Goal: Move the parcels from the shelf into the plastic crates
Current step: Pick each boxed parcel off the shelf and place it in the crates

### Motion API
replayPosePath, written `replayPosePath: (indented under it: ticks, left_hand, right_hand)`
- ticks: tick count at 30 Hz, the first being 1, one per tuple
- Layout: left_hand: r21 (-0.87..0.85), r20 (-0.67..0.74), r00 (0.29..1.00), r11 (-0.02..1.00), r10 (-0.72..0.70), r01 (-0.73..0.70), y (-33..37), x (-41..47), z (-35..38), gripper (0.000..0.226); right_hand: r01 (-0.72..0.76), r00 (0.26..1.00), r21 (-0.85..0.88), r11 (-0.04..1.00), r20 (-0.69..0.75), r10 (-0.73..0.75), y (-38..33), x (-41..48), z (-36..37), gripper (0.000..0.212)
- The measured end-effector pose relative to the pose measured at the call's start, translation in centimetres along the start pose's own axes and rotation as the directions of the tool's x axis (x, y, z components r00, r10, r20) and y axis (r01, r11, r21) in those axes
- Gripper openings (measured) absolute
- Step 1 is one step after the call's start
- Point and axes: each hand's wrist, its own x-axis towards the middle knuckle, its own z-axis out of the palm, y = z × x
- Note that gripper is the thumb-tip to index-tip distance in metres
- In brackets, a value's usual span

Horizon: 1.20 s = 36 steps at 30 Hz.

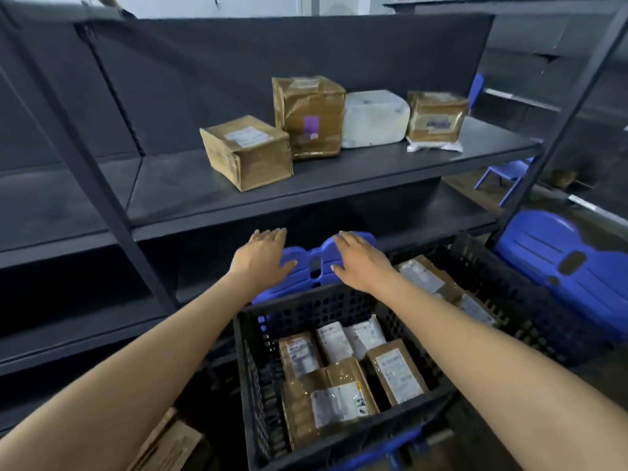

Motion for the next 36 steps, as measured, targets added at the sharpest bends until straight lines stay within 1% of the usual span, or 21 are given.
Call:
replayPosePath:
  ticks: [4,7,11,14,17,22,25,28,31,36]
  left_hand:
    - [0.014,-0.131,0.990,0.999,-0.044,0.046,0.4,2.6,-4.4,0.070]
    - [0.004,-0.195,0.977,0.996,-0.082,0.084,1.7,5.2,-6.0,0.067]
    - [-0.046,-0.258,0.945,0.980,-0.200,0.195,3.2,8.9,-7.0,0.070]
    - [-0.069,-0.266,0.919,0.957,-0.289,0.281,3.8,10.8,-7.4,0.070]
    - [-0.104,-0.271,0.879,0.920,-0.391,0.378,3.6,11.9,-7.6,0.070]
    - [-0.115,-0.253,0.840,0.877,-0.479,0.466,1.7,13.1,-7.9,0.066]
    - [-0.138,-0.228,0.817,0.848,-0.530,0.512,0.3,14.0,-8.0,0.068]
    - [-0.145,-0.235,0.797,0.830,-0.557,0.538,-1.7,15.0,-8.0,0.071]
    - [-0.157,-0.219,0.777,0.807,-0.591,0.569,-3.9,16.4,-7.9,0.068]
    - [-0.246,-0.192,0.739,0.760,-0.646,0.601,-7.2,18.8,-7.9,0.066]
  right_hand:
    - [0.052,0.994,-0.038,0.998,-0.093,-0.055,2.2,3.3,-4.2,0.069]
    - [0.092,0.986,-0.037,0.995,-0.139,-0.096,4.6,6.0,-6.8,0.069]
    - [0.161,0.973,-0.018,0.987,-0.163,-0.162,7.5,9.8,-9.5,0.070]
    - [0.250,0.953,-0.042,0.967,-0.164,-0.253,8.8,12.2,-10.7,0.070]
    - [0.318,0.935,-0.044,0.947,-0.152,-0.321,9.0,14.2,-11.6,0.069]
    - [0.392,0.910,-0.010,0.920,-0.146,-0.389,7.5,17.7,-12.2,0.070]
    - [0.399,0.909,0.023,0.917,-0.144,-0.392,6.1,19.9,-12.2,0.071]
    - [0.407,0.909,0.043,0.912,-0.117,-0.400,4.6,22.4,-11.9,0.073]
    - [0.411,0.909,0.048,0.910,-0.102,-0.405,3.3,24.9,-11.3,0.074]
    - [0.402,0.915,0.112,0.909,-0.092,-0.393,2.0,28.9,-9.8,0.078]
